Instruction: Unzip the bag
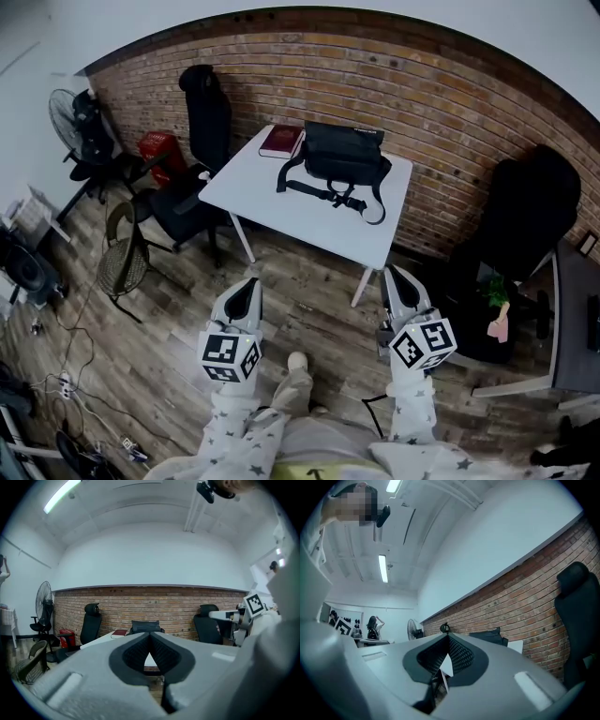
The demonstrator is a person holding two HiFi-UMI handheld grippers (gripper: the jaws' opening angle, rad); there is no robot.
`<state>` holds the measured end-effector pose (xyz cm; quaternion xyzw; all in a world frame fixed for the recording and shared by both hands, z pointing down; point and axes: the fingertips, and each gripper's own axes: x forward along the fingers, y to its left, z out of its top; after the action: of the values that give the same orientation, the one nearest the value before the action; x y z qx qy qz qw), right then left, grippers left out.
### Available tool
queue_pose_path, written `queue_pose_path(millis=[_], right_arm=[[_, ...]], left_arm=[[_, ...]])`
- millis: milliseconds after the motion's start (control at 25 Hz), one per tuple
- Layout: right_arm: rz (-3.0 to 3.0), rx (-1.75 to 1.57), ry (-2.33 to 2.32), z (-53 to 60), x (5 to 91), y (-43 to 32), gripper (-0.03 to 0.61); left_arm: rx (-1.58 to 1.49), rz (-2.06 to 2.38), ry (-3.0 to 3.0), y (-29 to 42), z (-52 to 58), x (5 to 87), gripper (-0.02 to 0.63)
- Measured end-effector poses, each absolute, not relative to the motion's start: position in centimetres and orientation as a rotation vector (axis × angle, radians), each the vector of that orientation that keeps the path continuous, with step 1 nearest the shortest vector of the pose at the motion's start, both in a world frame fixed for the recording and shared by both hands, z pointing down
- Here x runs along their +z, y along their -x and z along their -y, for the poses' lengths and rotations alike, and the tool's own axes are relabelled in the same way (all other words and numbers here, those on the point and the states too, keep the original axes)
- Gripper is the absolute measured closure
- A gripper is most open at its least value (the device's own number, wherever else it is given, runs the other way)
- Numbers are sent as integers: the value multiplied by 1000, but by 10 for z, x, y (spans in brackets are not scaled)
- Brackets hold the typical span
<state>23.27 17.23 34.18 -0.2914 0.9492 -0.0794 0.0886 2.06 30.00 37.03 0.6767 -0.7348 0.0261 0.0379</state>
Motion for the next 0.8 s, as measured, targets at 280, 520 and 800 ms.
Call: queue_pose_path(millis=[280, 520, 800], right_arm=[[-2820, -251, 888, -104, 346, -174, 571], [-2809, -286, 934, -56, 354, -140, 571], [-2790, -264, 1013, -17, 356, -114, 571]], left_arm=[[66, 2249, -2077, 43, -228, 370, 615], [74, 2186, -2127, 73, -170, 373, 615], [74, 2148, -2179, 110, -123, 375, 615]])
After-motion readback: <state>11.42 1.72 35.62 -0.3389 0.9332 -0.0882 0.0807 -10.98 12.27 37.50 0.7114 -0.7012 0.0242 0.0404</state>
